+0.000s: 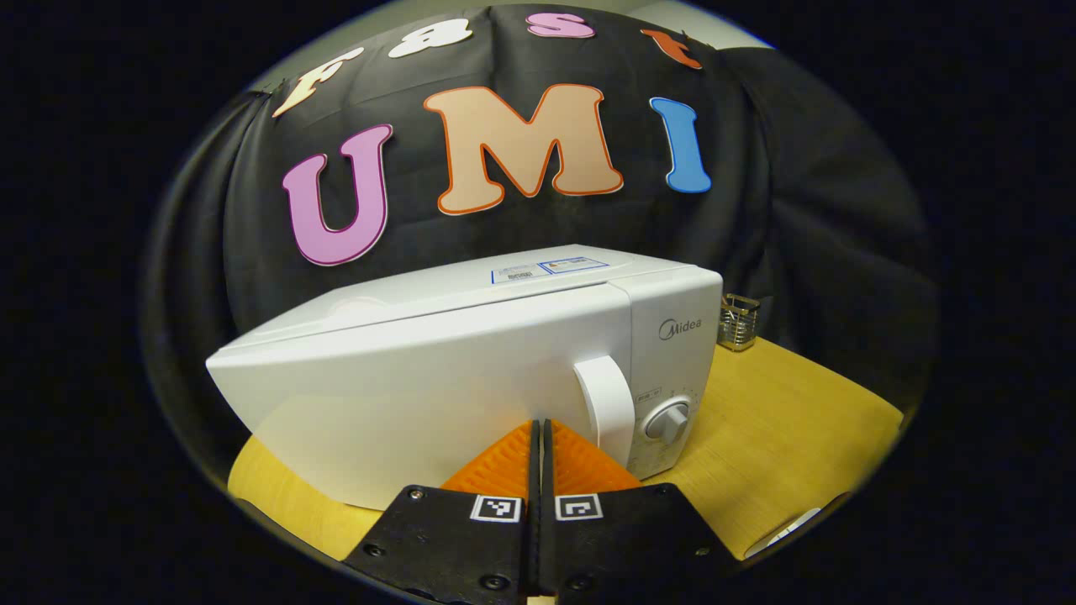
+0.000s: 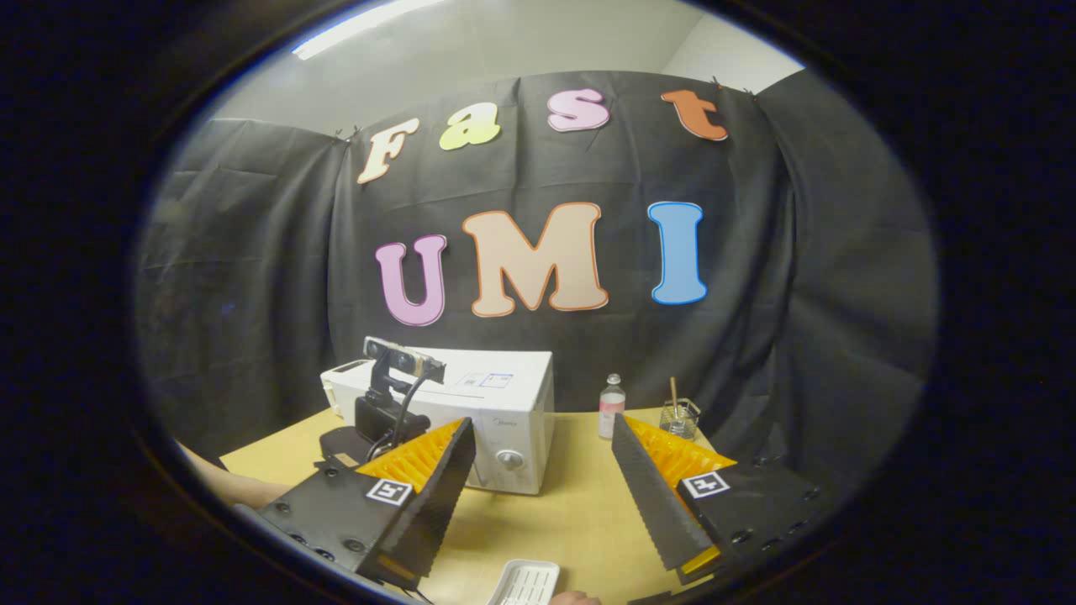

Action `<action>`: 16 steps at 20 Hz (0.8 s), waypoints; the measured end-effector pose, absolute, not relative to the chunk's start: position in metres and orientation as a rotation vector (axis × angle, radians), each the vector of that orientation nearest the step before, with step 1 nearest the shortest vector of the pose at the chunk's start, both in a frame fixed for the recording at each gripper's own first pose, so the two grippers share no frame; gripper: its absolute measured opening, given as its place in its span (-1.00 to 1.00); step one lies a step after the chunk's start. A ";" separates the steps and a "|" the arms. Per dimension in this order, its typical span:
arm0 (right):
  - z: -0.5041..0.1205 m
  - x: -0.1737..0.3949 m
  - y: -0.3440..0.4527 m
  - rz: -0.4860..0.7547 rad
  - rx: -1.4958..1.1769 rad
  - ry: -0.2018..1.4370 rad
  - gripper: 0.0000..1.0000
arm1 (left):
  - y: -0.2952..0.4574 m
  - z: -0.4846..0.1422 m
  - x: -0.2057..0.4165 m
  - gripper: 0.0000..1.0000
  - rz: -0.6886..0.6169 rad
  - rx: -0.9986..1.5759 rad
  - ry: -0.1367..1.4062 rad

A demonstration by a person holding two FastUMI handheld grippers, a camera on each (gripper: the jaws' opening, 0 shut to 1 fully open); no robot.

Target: Open the microwave oven with the left hand, put the food in, and close the microwave oven.

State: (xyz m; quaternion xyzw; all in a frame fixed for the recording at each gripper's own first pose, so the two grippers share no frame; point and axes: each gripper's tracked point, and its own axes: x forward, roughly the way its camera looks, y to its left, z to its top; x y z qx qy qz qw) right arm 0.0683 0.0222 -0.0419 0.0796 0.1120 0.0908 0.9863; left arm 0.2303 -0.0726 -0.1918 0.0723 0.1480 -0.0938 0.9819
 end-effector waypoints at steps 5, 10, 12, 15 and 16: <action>-0.033 0.072 0.023 0.149 0.175 0.206 0.83 | -0.056 -0.117 0.192 -0.99 -0.189 0.181 0.179; -0.022 0.070 0.031 0.139 0.192 0.188 0.83 | -0.027 -0.046 0.145 -0.99 -0.151 0.091 0.098; -0.016 0.069 0.034 0.137 0.192 0.176 0.83 | -0.014 -0.024 0.129 -0.99 -0.128 0.057 0.078; -0.003 0.068 0.039 0.134 0.183 0.152 0.83 | 0.009 0.008 0.107 -0.99 -0.089 0.025 0.038; 0.000 0.068 0.041 0.136 0.178 0.144 0.83 | 0.010 0.016 0.099 -0.99 -0.092 0.014 0.027</action>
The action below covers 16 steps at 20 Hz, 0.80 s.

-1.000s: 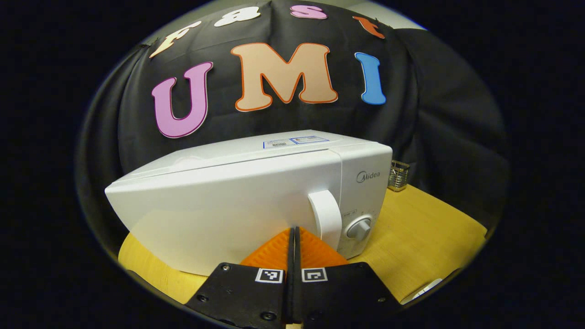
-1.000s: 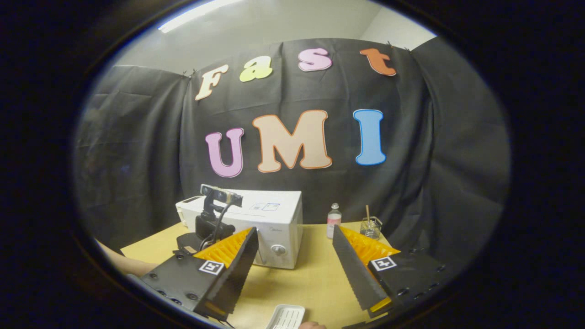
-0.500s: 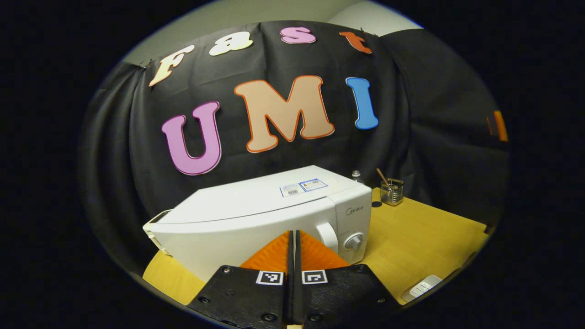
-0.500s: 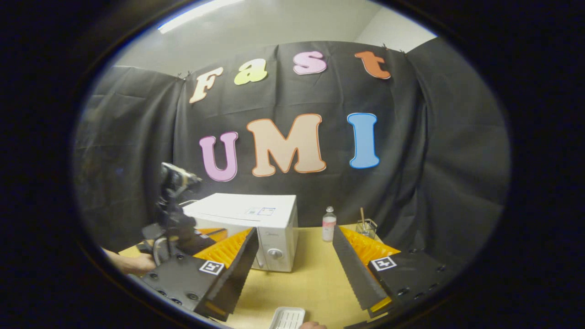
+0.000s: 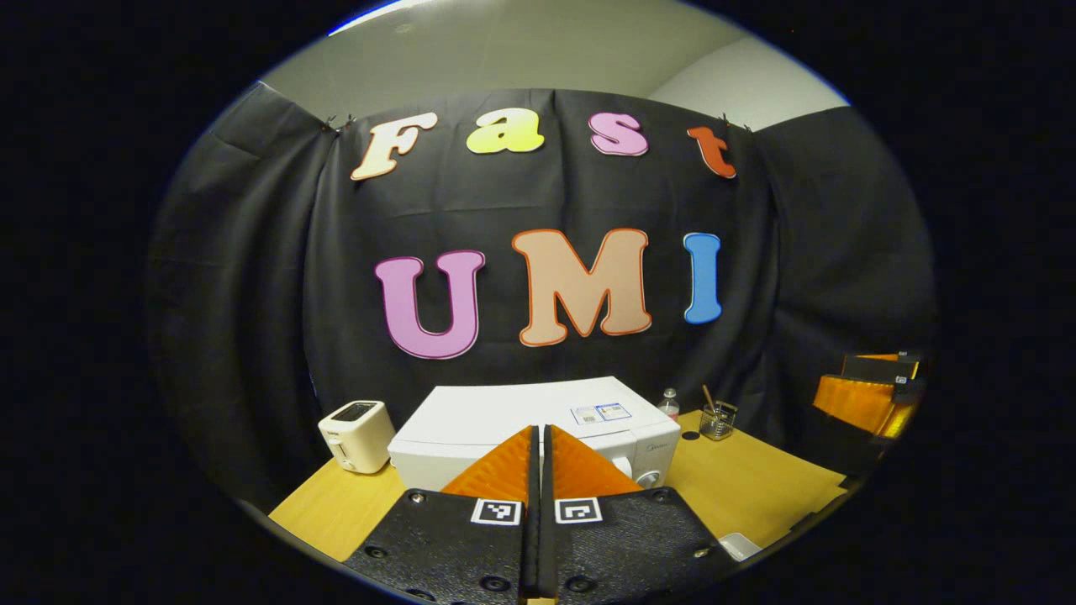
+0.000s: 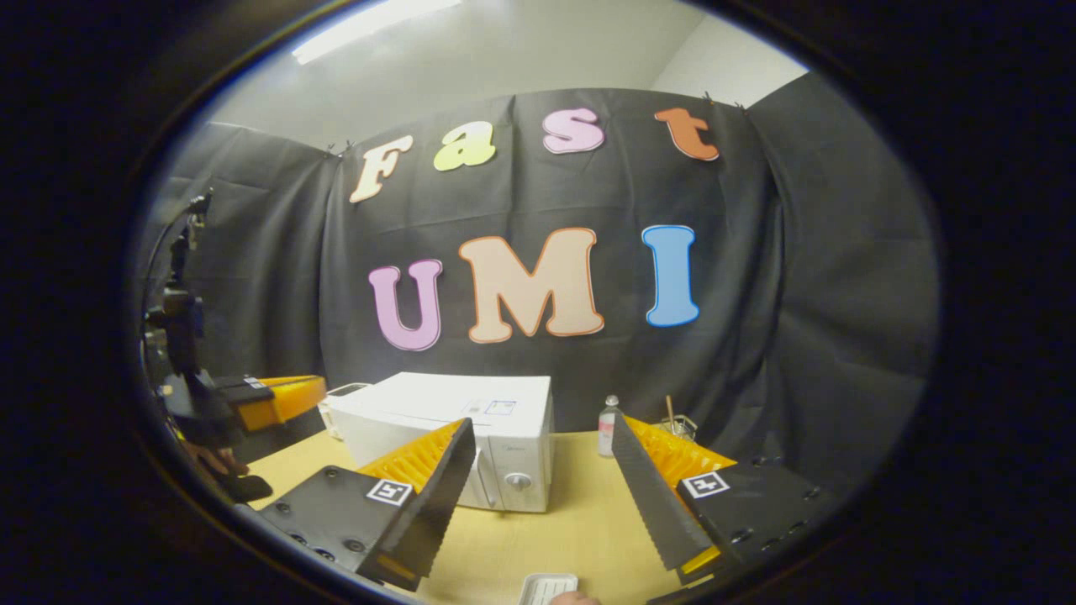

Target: Open the microwave oven with the left hand, put the food in, and close the microwave oven.

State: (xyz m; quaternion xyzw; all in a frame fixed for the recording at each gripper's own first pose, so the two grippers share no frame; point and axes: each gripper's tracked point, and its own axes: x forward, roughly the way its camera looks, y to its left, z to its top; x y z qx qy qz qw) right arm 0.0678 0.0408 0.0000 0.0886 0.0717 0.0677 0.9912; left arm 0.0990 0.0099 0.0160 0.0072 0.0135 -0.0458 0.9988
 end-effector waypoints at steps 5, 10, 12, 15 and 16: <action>0.012 0.062 0.056 0.153 0.154 0.116 0.83 | 0.029 0.040 0.061 0.18 -0.041 -0.068 -0.005; 0.012 0.054 0.067 0.173 0.139 0.111 0.83 | 0.028 0.020 0.035 0.92 -0.028 -0.108 0.036; 0.012 0.051 0.071 0.183 0.133 0.114 0.83 | 0.026 0.019 0.032 0.92 -0.040 -0.103 0.042; 0.012 0.049 0.070 0.182 0.123 0.111 0.83 | 0.027 0.023 0.030 0.92 -0.038 -0.101 0.026; 0.011 0.048 0.071 0.183 0.127 0.112 0.83 | 0.026 0.024 0.030 0.92 -0.037 -0.100 0.024</action>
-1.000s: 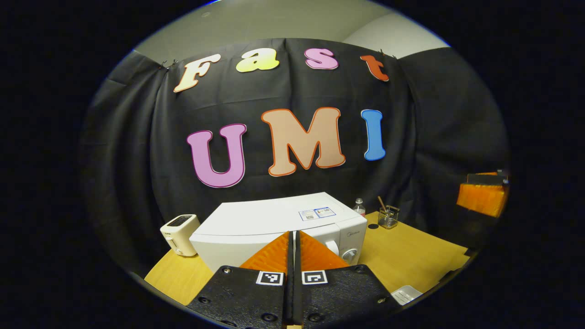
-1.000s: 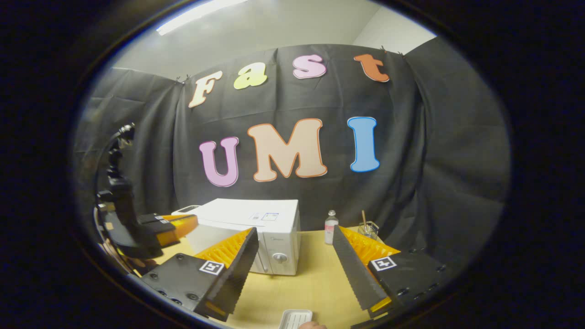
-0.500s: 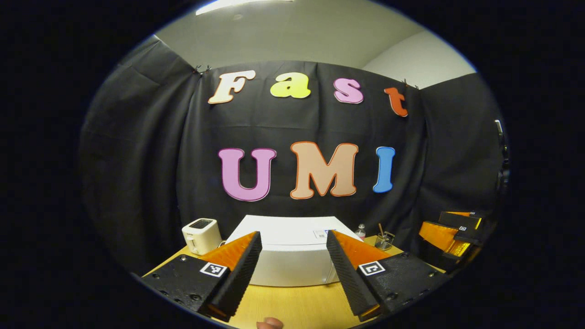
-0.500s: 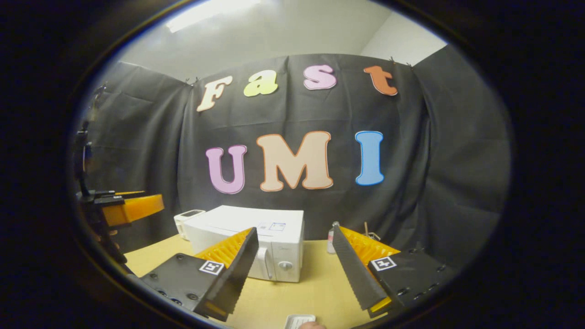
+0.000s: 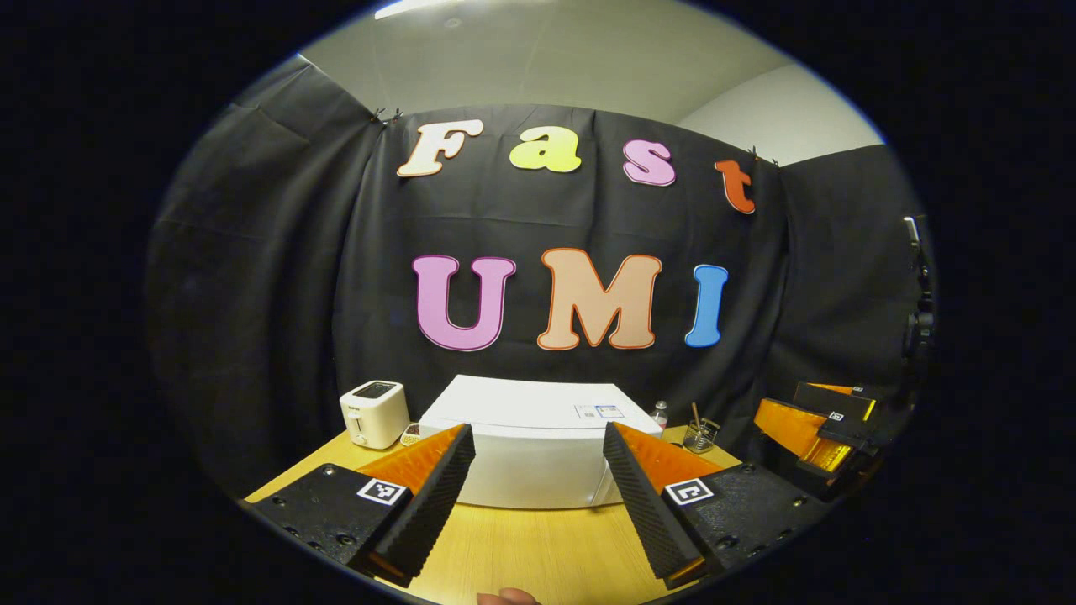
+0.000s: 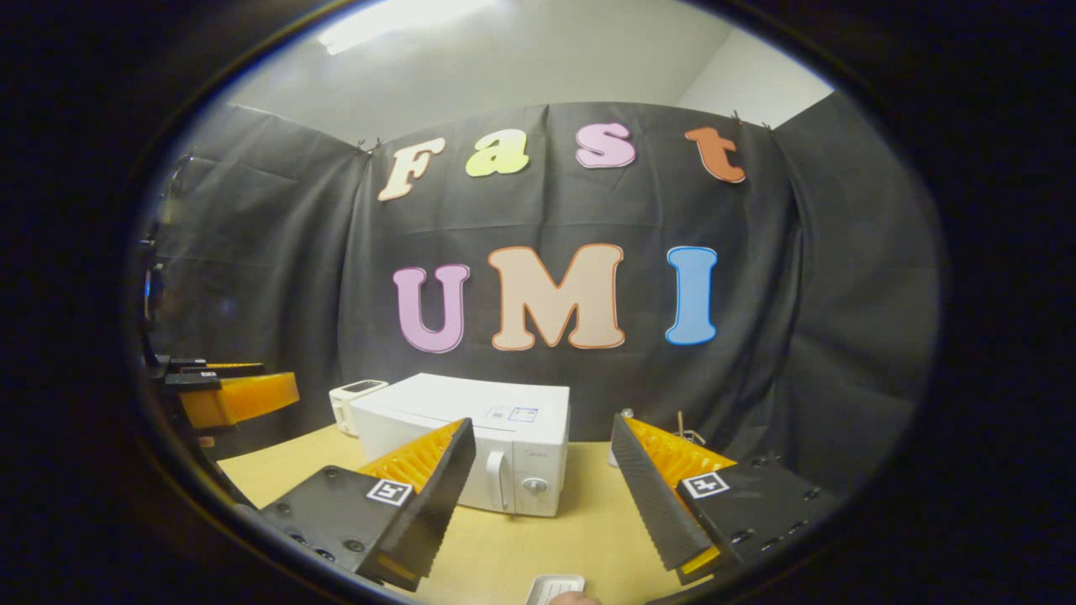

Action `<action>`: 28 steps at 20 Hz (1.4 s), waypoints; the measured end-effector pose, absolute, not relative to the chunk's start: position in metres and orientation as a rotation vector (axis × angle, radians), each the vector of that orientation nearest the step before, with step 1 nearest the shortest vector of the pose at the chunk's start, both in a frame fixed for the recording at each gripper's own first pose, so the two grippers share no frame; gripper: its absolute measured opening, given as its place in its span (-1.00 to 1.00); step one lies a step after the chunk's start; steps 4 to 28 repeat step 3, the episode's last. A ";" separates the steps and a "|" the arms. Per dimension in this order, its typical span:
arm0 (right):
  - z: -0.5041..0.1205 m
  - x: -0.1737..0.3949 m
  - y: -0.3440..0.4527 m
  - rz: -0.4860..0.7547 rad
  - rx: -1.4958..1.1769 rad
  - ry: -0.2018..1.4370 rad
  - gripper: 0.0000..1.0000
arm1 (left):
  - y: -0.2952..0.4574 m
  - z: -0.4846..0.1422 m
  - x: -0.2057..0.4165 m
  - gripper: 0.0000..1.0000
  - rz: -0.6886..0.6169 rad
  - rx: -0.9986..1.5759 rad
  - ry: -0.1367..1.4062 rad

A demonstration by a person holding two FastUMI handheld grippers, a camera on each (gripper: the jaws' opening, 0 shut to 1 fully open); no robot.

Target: Open the microwave oven with the left hand, put the food in, and close the microwave oven.

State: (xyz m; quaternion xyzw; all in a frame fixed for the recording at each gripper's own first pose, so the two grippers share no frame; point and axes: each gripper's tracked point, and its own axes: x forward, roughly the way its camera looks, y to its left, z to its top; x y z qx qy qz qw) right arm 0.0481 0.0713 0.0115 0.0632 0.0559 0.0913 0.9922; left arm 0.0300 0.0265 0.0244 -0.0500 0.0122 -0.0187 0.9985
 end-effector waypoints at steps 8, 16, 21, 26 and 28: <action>0.013 0.046 0.068 0.180 0.119 0.108 0.83 | 0.029 0.022 0.029 0.87 -0.033 -0.094 0.028; 0.013 0.046 0.068 0.180 0.119 0.108 0.83 | 0.029 0.022 0.029 0.87 -0.033 -0.094 0.028; 0.013 0.046 0.068 0.180 0.119 0.108 0.83 | 0.029 0.022 0.029 0.87 -0.033 -0.094 0.028; 0.013 0.046 0.068 0.180 0.119 0.108 0.83 | 0.029 0.022 0.029 0.87 -0.033 -0.094 0.028; 0.013 0.046 0.068 0.180 0.119 0.108 0.83 | 0.029 0.022 0.029 0.87 -0.033 -0.094 0.028</action>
